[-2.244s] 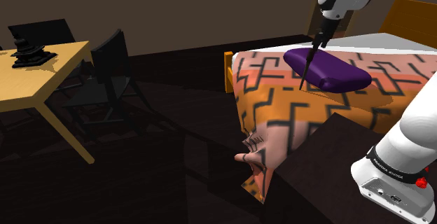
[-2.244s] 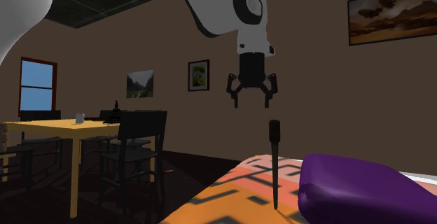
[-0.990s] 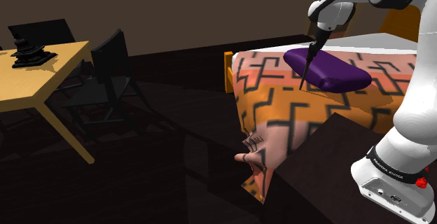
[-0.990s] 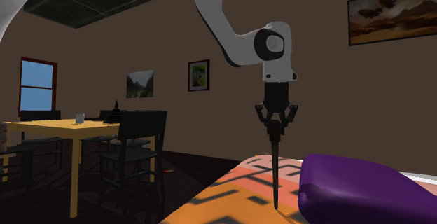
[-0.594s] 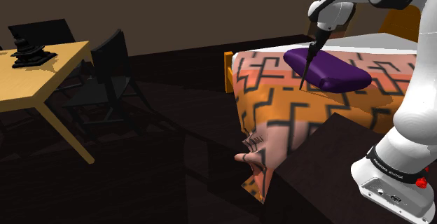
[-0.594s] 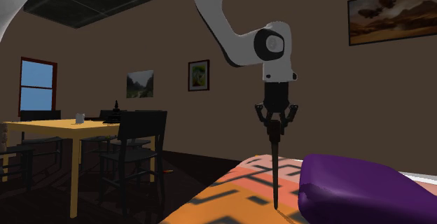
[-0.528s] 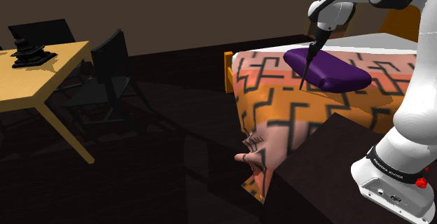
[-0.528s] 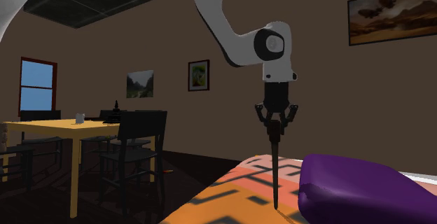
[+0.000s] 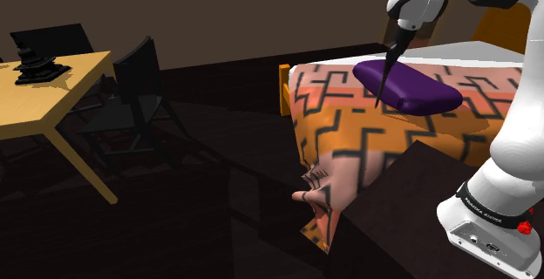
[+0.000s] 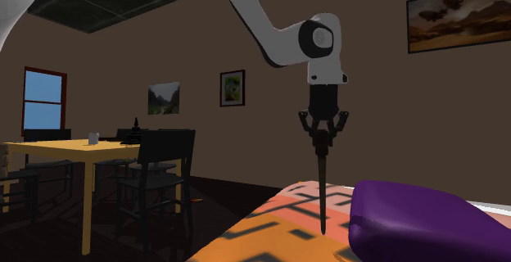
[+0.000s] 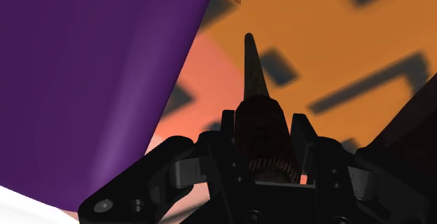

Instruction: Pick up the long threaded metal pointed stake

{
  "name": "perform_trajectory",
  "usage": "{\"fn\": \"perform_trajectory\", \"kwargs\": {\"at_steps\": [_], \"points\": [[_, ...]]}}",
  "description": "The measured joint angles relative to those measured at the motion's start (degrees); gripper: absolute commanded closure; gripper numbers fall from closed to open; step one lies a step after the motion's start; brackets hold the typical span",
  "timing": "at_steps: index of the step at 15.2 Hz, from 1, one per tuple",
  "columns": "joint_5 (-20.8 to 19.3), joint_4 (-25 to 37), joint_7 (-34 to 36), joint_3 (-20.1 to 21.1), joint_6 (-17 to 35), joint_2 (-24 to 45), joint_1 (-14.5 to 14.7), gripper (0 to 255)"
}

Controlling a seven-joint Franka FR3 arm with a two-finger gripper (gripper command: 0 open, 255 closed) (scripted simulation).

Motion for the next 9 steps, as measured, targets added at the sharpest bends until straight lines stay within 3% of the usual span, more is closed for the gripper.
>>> {"fn": "perform_trajectory", "kwargs": {"at_steps": [9], "points": [[-2.4,2.8,1.9,-1.1,-5.2,-2.9,0.7,255]]}}
